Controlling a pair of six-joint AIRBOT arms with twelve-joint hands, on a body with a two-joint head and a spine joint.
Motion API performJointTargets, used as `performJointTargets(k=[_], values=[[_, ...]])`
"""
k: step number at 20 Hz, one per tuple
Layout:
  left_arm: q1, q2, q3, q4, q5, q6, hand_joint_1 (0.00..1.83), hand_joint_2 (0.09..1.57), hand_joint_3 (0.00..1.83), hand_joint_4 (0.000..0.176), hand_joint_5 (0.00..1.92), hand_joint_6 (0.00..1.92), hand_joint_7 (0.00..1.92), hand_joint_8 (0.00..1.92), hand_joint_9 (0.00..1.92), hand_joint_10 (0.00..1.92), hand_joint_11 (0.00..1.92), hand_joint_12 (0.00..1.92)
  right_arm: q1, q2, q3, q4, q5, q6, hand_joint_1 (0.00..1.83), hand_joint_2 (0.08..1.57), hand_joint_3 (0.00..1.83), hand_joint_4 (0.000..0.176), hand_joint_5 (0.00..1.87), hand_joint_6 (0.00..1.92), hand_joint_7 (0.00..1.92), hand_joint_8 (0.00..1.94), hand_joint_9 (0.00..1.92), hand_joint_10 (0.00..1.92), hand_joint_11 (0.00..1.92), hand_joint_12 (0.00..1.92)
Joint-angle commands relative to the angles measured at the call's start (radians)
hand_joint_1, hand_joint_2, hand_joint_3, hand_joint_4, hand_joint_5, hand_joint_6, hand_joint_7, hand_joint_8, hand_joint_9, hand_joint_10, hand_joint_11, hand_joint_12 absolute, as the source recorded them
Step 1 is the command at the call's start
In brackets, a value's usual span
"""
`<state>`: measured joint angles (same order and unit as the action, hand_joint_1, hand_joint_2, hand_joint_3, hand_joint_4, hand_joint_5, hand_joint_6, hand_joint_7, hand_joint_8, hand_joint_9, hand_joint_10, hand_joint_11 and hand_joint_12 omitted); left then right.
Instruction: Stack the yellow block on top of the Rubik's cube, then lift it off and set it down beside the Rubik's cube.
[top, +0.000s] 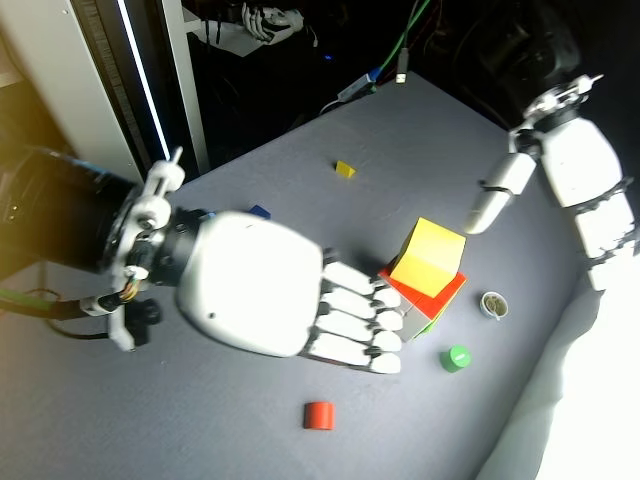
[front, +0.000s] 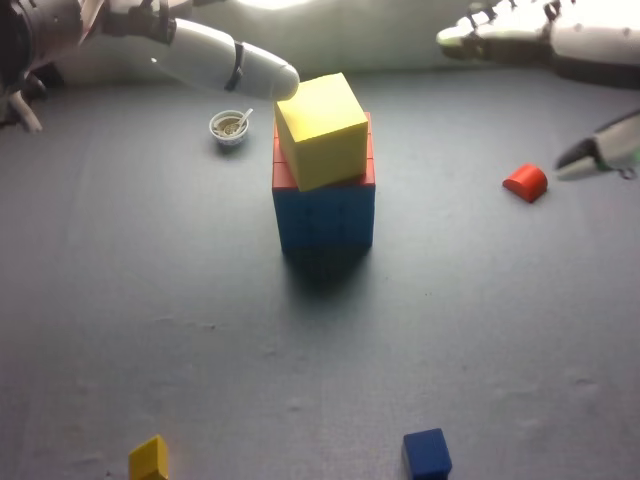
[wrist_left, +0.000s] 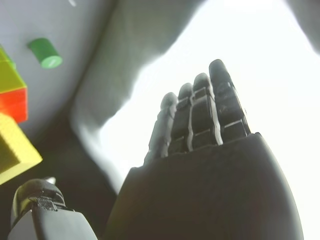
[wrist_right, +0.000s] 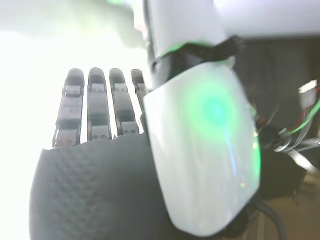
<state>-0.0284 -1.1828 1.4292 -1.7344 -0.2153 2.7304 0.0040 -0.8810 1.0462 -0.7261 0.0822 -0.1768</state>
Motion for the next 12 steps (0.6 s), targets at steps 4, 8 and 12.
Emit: performJointTargets(k=[4,8,12], values=[[0.021,0.06,-0.055,0.029,-0.048,0.013,0.0,0.8,0.01,0.0,0.02,0.0,0.05,0.0,0.06,0.0,0.0,0.32,0.06,-0.031,0.029,-0.062,0.085,0.106,1.38,0.96,0.01,0.0,0.0,0.0,0.0,0.0,0.0,0.0,0.0,0.0],[0.026,0.076,-0.067,0.04,-0.063,0.022,0.01,0.82,0.0,0.0,0.01,0.0,0.05,0.0,0.06,0.0,0.0,0.32,0.109,-0.034,0.069,-0.178,0.22,0.276,1.38,0.97,0.0,0.0,0.0,0.0,0.0,0.0,0.0,0.0,0.01,0.01],[0.03,0.09,-0.07,0.039,-0.067,0.032,0.01,0.82,0.0,0.0,0.0,0.0,0.03,0.0,0.04,0.0,0.0,0.25,0.13,-0.049,0.122,-0.41,0.308,0.523,1.36,0.97,0.01,0.0,0.0,0.0,0.0,0.0,0.0,0.0,0.01,0.01]])
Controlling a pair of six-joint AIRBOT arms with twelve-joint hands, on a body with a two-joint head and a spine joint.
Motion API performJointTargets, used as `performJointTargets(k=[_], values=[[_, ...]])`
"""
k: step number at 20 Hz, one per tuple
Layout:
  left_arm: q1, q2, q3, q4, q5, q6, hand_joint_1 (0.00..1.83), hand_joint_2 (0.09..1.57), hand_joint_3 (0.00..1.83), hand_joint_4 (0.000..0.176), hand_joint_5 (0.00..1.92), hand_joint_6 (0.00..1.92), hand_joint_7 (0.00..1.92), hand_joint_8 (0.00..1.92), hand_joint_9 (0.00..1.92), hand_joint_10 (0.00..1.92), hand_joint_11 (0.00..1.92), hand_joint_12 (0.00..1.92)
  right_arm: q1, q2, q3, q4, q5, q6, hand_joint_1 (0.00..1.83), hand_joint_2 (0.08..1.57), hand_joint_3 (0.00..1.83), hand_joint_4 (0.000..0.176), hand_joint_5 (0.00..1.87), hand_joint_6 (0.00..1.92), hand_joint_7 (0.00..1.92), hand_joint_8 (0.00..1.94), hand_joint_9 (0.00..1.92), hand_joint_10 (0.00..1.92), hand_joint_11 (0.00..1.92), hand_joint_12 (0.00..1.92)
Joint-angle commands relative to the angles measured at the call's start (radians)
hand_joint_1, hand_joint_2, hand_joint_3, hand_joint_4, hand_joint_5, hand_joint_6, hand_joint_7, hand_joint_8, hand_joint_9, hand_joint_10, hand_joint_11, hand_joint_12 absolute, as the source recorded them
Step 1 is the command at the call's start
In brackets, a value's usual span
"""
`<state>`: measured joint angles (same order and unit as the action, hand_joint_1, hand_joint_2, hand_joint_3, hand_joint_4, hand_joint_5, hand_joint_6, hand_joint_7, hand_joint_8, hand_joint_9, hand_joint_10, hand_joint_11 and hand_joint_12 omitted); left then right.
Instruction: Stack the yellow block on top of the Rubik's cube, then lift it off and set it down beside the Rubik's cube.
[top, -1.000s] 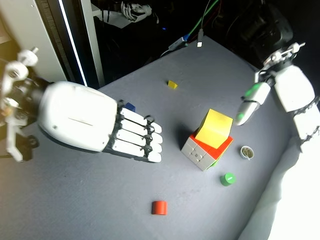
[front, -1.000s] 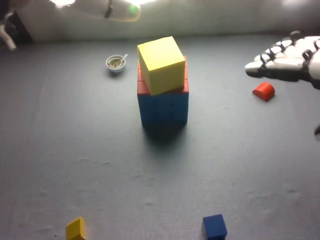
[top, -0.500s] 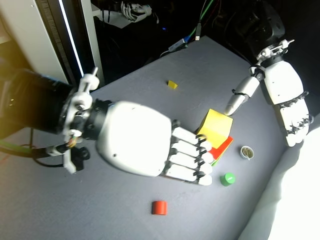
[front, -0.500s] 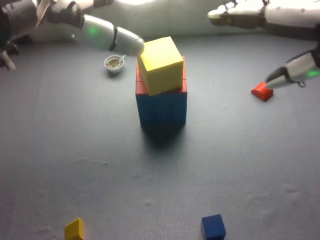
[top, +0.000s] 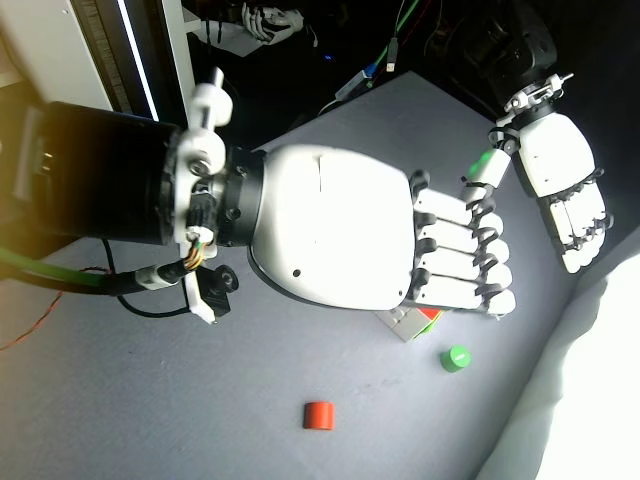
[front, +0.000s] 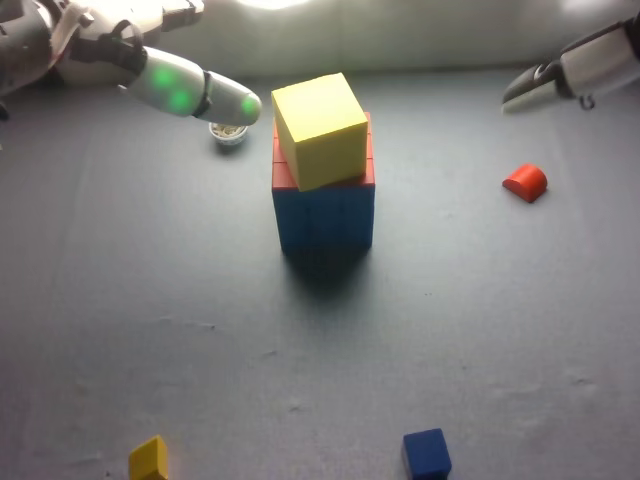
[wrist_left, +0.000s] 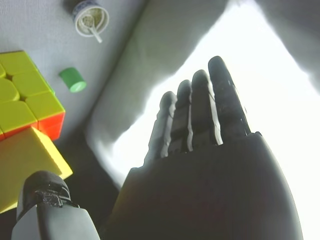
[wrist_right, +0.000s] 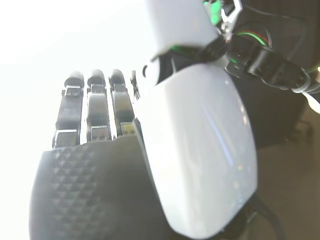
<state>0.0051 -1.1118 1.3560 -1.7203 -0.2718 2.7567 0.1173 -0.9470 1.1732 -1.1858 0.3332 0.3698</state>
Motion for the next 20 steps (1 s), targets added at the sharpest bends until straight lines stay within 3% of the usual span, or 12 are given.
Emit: performJointTargets(k=[1,4,6,10,13,20], values=[[0.0,0.024,-0.001,0.025,-0.01,0.005,0.03,0.82,0.0,0.0,0.01,0.0,0.04,0.0,0.05,0.0,0.0,0.26,0.017,0.007,0.013,0.004,0.051,0.055,1.38,0.97,0.0,0.0,0.0,0.0,0.0,0.0,0.0,0.0,0.0,0.0],[0.011,0.041,-0.019,0.025,-0.01,0.011,0.0,0.81,0.0,0.0,0.01,0.0,0.04,0.0,0.05,0.0,0.0,0.26,0.038,-0.022,0.08,-0.189,0.058,0.373,1.37,0.98,0.01,0.0,0.0,0.0,0.0,0.0,0.0,0.0,0.0,0.0],[0.022,0.053,-0.039,0.023,-0.018,0.011,0.0,0.81,0.0,0.0,0.01,0.0,0.04,0.0,0.04,0.0,0.0,0.25,0.061,-0.036,0.091,-0.341,0.074,0.479,1.37,0.98,0.01,0.0,0.0,0.0,0.0,0.0,0.0,0.0,0.0,0.0],[0.04,0.081,-0.086,0.022,-0.029,0.011,0.0,0.82,0.0,0.0,0.04,0.01,0.07,0.01,0.08,0.01,0.03,0.27,0.075,-0.102,0.164,-0.447,0.179,0.578,1.37,0.98,0.01,0.0,0.0,0.0,0.0,0.0,0.0,0.0,0.0,0.0],[0.057,0.109,-0.133,0.028,-0.029,0.011,0.03,0.83,0.0,0.0,0.06,0.01,0.09,0.01,0.09,0.01,0.03,0.28,0.064,-0.185,0.259,-0.577,0.272,0.744,1.36,0.98,0.0,0.0,0.0,0.0,0.0,0.0,0.0,0.0,0.01,0.01],[0.08,0.173,-0.237,0.036,-0.031,0.011,0.0,0.82,0.0,0.0,0.06,0.0,0.1,0.0,0.09,0.0,0.0,0.35,0.093,-0.332,0.42,-0.577,0.242,0.76,1.38,1.0,0.01,0.0,0.0,0.0,0.0,0.0,0.0,0.0,0.0,0.0]])
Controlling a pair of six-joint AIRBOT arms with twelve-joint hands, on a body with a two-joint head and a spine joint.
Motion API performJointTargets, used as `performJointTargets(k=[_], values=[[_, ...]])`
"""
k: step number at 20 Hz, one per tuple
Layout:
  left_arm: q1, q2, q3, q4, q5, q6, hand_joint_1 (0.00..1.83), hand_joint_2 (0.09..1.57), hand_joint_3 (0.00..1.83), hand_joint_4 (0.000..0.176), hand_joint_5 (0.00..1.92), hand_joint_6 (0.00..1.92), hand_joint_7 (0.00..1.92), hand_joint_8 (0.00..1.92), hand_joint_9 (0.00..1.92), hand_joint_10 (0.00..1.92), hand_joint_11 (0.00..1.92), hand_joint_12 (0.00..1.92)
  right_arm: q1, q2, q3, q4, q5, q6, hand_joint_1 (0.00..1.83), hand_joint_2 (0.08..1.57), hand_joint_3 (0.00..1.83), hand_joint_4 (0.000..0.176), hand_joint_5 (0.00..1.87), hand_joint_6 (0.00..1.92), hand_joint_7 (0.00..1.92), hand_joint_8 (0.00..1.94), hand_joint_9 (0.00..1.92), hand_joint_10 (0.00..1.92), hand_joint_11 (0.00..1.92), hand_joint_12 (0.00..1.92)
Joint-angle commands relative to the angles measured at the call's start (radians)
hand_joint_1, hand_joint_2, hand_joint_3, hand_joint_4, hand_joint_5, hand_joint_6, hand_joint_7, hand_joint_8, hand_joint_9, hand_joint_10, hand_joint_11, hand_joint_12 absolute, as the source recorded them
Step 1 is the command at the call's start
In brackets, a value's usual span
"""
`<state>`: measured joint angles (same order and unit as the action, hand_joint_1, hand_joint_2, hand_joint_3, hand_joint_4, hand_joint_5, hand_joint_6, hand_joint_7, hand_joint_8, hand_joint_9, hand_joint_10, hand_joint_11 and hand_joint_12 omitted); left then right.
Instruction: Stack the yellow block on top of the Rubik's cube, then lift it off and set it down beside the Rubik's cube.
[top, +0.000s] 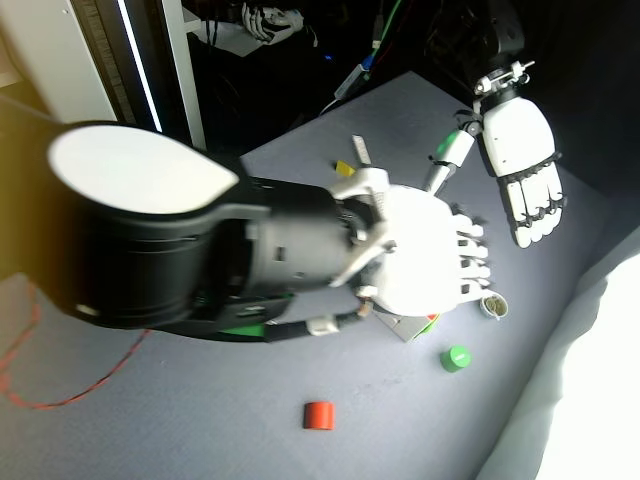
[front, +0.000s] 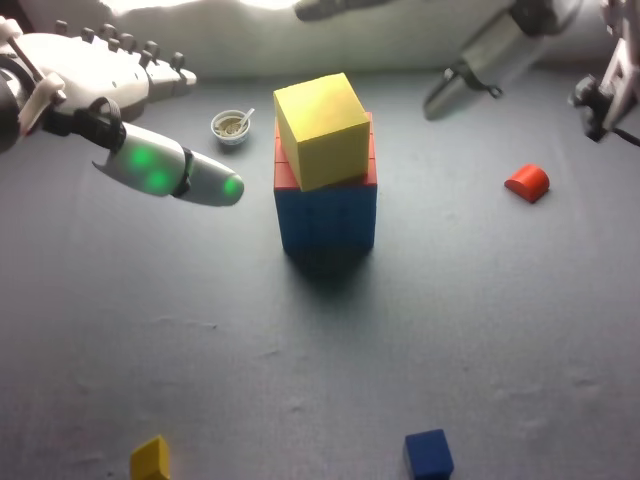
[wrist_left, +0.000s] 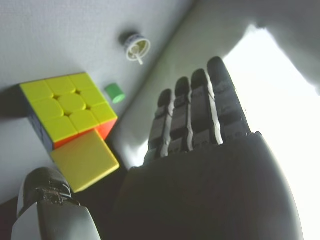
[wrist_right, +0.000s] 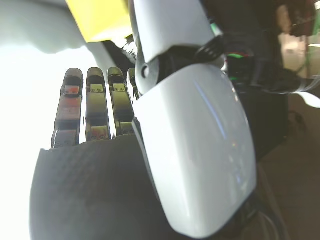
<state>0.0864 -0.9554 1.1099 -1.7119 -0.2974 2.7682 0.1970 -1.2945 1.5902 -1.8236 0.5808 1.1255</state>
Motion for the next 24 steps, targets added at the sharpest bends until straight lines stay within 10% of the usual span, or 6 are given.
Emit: performJointTargets(k=[1,24], values=[[0.0,0.024,-0.004,0.033,0.002,-0.001,0.0,0.82,0.0,0.0,0.05,0.0,0.08,0.0,0.08,0.0,0.0,0.33,0.017,0.01,0.006,0.061,-0.01,0.003,1.39,0.99,0.0,0.0,0.0,0.0,0.0,0.0,0.0,0.0,0.0,0.0],[0.076,0.164,-0.244,0.144,0.01,-0.002,0.0,0.83,0.0,0.0,0.08,0.0,0.12,0.0,0.11,0.0,0.0,0.38,-0.022,-0.147,0.125,-0.008,-0.004,0.092,1.33,1.02,0.01,0.0,0.0,0.0,0.0,0.0,0.0,0.0,0.0,0.0]])
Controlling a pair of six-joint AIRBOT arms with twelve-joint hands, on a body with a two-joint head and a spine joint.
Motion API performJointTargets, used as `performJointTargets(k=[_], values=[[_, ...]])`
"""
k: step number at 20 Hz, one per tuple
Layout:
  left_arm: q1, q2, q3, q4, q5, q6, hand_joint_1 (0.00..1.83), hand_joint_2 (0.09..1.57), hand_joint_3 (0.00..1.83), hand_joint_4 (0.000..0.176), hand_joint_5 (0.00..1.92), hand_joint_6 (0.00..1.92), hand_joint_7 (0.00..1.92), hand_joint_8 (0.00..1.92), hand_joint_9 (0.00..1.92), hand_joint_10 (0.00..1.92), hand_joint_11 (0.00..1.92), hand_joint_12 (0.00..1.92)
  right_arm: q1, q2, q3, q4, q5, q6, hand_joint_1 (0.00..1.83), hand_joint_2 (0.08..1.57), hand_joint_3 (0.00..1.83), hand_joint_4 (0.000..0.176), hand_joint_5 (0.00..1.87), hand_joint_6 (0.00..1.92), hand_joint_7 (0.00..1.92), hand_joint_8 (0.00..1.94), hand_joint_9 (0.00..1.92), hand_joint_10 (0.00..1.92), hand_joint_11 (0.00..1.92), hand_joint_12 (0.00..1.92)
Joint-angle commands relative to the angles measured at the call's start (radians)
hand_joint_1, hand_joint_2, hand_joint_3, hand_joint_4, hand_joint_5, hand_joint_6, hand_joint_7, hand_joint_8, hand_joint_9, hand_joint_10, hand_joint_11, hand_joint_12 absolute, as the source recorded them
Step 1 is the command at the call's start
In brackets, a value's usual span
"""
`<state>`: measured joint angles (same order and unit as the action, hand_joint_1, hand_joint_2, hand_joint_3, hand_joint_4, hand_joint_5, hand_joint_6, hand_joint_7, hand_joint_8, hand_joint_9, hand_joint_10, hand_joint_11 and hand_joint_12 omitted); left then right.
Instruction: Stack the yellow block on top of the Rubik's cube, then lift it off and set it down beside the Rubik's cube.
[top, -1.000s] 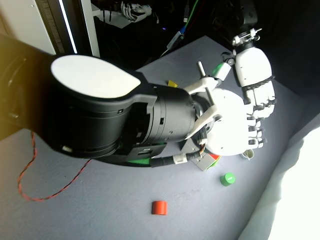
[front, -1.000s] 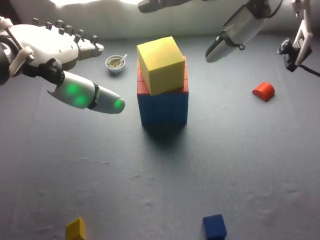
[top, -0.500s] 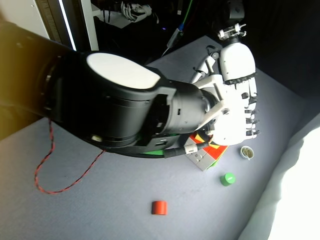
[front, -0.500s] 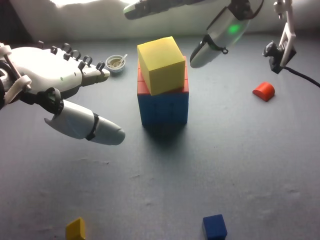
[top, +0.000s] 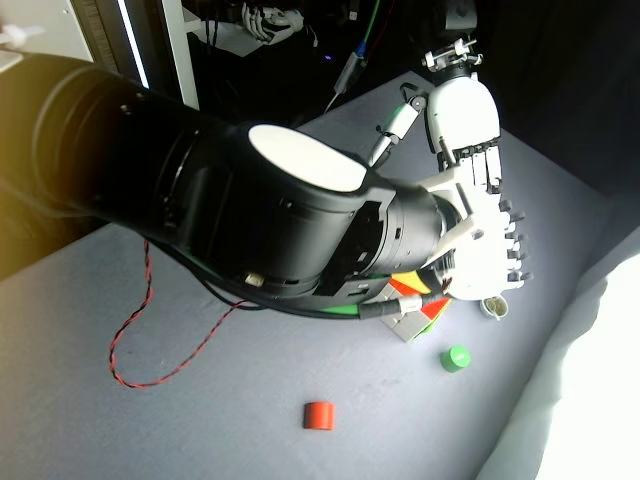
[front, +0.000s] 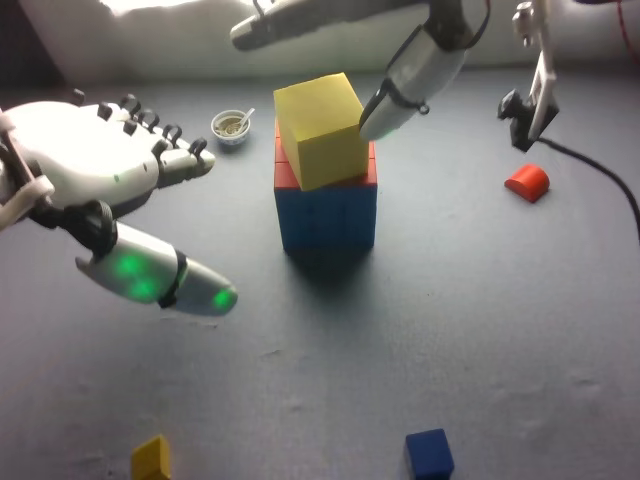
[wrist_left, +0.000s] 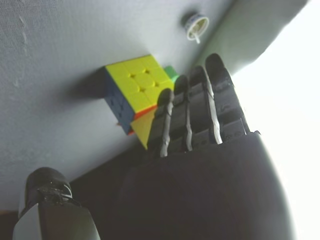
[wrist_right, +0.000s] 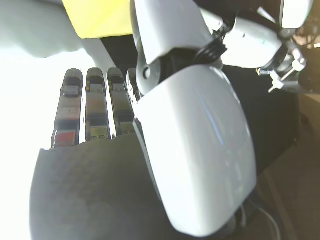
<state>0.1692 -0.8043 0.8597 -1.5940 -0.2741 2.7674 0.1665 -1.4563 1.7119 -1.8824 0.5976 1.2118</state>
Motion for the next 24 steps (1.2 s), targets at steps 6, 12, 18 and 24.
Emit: performJointTargets(k=[6,12,18,24], values=[[-0.007,0.029,-0.046,0.078,-0.109,0.022,0.01,0.84,0.0,0.0,0.07,0.0,0.12,0.0,0.12,0.0,0.0,0.37,-0.003,0.001,0.003,0.051,-0.041,0.014,1.36,1.0,0.0,0.0,0.0,0.0,0.0,0.0,0.0,0.0,0.0,0.0],[-0.022,0.024,-0.042,-0.282,-0.176,0.194,0.03,0.85,0.0,0.0,0.07,0.0,0.11,0.0,0.11,0.0,0.0,0.34,-0.021,-0.028,0.031,0.059,-0.06,-0.008,1.39,1.02,0.01,0.0,0.0,0.0,0.0,0.0,0.0,0.0,0.0,0.0],[-0.023,0.006,-0.06,-0.286,-0.285,0.113,0.03,0.85,0.0,0.0,0.07,0.01,0.12,0.01,0.11,0.01,0.01,0.33,-0.048,-0.039,0.04,0.115,-0.06,-0.034,1.37,1.02,0.01,0.0,0.0,0.0,0.0,0.0,0.0,0.0,0.0,0.0],[-0.043,-0.007,-0.093,-0.269,-0.464,-0.026,0.01,0.85,0.0,0.0,0.1,0.0,0.15,0.0,0.13,0.0,0.0,0.38,-0.067,-0.028,0.04,0.119,-0.053,-0.04,1.4,1.0,0.0,0.0,0.0,0.0,0.0,0.0,0.0,0.0,0.0,0.0]])
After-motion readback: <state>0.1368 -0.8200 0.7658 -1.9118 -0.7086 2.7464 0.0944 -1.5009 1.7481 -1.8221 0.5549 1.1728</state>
